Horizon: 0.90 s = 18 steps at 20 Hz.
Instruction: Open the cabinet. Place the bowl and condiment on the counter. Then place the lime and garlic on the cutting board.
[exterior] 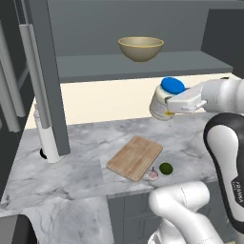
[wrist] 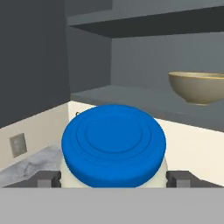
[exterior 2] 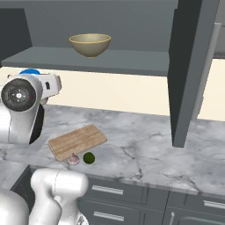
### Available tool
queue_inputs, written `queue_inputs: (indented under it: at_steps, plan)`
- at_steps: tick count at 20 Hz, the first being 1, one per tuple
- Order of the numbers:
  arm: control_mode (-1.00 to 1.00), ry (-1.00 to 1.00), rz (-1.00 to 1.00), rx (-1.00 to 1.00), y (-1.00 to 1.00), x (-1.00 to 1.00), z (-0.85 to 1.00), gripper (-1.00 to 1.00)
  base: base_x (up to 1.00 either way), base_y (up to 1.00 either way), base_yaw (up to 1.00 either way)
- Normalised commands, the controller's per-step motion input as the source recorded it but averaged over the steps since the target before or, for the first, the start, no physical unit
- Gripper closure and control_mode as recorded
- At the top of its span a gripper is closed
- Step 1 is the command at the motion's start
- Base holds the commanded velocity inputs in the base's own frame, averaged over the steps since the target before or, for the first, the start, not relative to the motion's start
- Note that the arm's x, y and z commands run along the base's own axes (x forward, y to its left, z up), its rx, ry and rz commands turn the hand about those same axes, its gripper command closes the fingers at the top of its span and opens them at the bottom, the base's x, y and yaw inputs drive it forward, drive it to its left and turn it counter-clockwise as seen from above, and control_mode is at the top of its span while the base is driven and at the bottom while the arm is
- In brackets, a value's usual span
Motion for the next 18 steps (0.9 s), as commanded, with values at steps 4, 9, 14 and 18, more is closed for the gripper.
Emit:
queue_inputs:
  at_steps: [4, 9, 14, 18]
  plan:
    - [-1.0, 0.0, -0.18, 0.0, -0.43, 0.1, -0.29, 1.0, 0.0, 0.0, 0.0]
    - [-1.0, 0.0, -0.21, 0.0, -0.28, 0.31, -0.37, 1.0, 0.0, 0.0, 0.0]
    - [-1.0, 0.01, -0.16, 0.0, -0.47, 0.29, -0.32, 1.0, 0.0, 0.0, 0.0]
    - [-1.0, 0.08, -0.03, 0.01, -0.71, 0.17, -0.19, 1.0, 0.0, 0.0, 0.0]
